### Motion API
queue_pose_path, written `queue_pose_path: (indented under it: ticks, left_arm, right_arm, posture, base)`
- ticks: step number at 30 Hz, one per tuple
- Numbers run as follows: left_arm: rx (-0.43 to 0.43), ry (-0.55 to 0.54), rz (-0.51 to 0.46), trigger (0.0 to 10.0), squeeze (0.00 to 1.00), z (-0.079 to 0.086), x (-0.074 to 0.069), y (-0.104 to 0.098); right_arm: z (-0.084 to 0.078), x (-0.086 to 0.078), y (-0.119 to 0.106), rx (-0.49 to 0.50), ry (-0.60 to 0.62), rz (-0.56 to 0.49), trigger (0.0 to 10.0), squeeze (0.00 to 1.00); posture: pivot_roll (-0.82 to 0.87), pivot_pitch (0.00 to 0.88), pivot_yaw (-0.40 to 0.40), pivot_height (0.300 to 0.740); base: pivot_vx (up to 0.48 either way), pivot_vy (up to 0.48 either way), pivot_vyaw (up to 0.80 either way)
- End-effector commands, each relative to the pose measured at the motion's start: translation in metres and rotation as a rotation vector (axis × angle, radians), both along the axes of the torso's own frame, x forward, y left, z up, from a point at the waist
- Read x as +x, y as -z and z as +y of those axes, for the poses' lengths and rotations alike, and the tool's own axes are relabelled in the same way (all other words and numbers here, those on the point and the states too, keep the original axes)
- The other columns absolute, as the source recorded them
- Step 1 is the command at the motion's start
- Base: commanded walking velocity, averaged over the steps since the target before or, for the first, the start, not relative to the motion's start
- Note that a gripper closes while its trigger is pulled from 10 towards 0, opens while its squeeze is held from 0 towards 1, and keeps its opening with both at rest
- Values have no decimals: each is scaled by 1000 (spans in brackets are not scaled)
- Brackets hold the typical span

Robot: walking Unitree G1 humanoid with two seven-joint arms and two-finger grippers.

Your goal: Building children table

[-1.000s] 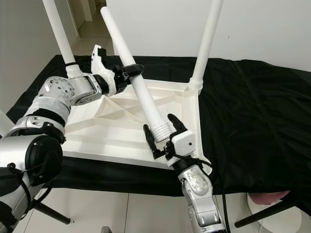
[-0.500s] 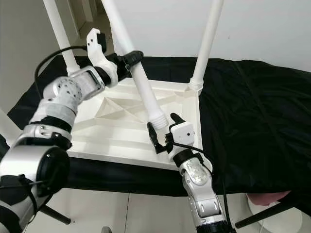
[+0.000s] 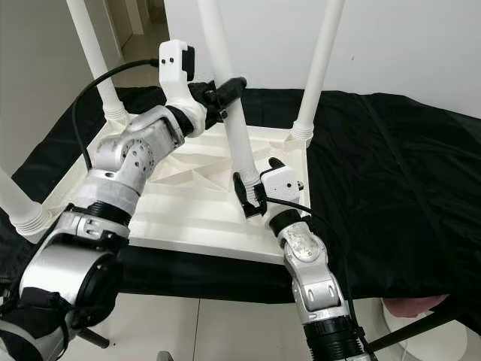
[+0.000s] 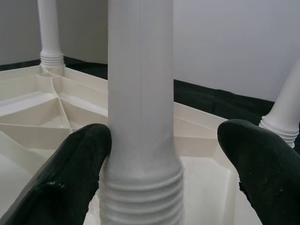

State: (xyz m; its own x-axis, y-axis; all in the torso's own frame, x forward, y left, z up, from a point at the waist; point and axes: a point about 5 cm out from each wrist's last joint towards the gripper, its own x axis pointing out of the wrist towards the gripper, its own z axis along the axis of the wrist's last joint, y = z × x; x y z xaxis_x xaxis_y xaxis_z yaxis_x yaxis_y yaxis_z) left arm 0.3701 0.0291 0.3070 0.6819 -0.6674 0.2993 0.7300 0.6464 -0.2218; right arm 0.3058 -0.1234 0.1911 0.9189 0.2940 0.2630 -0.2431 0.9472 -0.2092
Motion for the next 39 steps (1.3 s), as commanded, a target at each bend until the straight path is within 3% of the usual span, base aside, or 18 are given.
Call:
queue_pose_path:
  ticks: [1, 9, 15, 24, 38, 39]
  left_arm:
    - [-6, 14, -62, 10000, 0, -4, -6, -10]
    - [-10, -2, -123, 10000, 0, -21, -19, -12]
    - [5, -2, -154, 10000, 0, -27, -26, -11]
    - [68, -13, -219, 10000, 0, -36, -34, -8]
    - [86, -22, -243, 10000, 0, -43, -38, -6]
    - [88, -23, -247, 10000, 0, -43, -39, -6]
  right_arm:
    - [0, 3, -3, 7, 18, 1, 10000, 0]
    - [-3, 22, -20, 27, 62, 6, 10000, 0]
    - [-4, 28, -19, 50, 87, 56, 10000, 0]
    - [5, 31, -22, 70, 70, 97, 10000, 0]
    - [14, 27, -28, 63, 39, 116, 10000, 0]
    - [14, 27, -29, 64, 36, 116, 9569, 0]
  posture:
    - [-10, 26, 47, 740]
    - [-1, 34, 38, 740]
    - [5, 38, 34, 740]
    - [8, 51, 27, 740]
    - [5, 56, 24, 740]
    - [5, 55, 22, 740]
  base:
    - [0, 0, 0]
    - [0, 0, 0]
    - [0, 0, 0]
    - [0, 0, 0]
    - [0, 0, 0]
    - [0, 0, 0]
